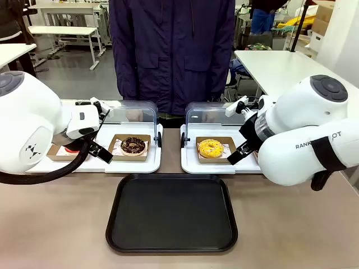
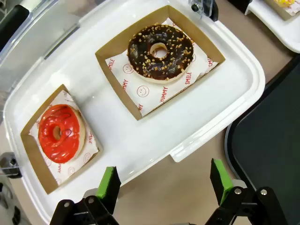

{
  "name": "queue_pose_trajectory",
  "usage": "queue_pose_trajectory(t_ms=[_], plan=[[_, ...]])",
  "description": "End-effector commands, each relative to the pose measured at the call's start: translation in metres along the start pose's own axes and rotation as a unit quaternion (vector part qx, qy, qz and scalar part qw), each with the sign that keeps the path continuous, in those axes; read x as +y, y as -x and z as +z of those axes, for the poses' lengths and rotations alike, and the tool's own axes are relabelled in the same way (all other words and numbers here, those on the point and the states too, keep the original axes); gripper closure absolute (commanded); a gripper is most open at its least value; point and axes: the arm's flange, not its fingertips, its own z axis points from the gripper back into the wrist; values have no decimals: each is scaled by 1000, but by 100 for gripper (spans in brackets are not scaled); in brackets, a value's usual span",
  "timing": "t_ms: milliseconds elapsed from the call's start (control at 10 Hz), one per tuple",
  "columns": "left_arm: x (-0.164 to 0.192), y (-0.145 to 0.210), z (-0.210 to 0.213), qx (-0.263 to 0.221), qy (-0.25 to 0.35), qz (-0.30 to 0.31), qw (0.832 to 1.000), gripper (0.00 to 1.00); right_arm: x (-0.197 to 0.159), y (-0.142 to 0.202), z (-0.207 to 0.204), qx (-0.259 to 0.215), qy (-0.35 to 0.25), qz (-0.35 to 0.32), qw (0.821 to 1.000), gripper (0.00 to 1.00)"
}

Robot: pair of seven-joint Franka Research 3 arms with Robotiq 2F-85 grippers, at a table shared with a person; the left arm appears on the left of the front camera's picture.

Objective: Move the third donut from the left to the tray.
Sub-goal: Pick up the Paper togo box containing the Donut indicated by the person and place it on the Handle tray.

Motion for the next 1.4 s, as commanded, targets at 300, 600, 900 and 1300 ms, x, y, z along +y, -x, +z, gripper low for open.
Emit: queue_pose_trajectory(t_ms=[300, 600, 900, 1300], plan=[[0, 0, 0, 0, 0, 0, 1000, 0, 0, 0, 0, 0, 0, 0, 1000, 0], [0, 0, 0, 0, 0, 0, 1000, 0, 0, 0, 0, 0, 0, 0, 1000, 0], [0, 0, 0, 0, 0, 0, 1000, 0, 0, 0, 0, 0, 0, 0, 1000, 0], [57, -36, 48, 5, 89, 12, 996, 0, -62, -33, 57, -29, -57, -16, 998, 0]])
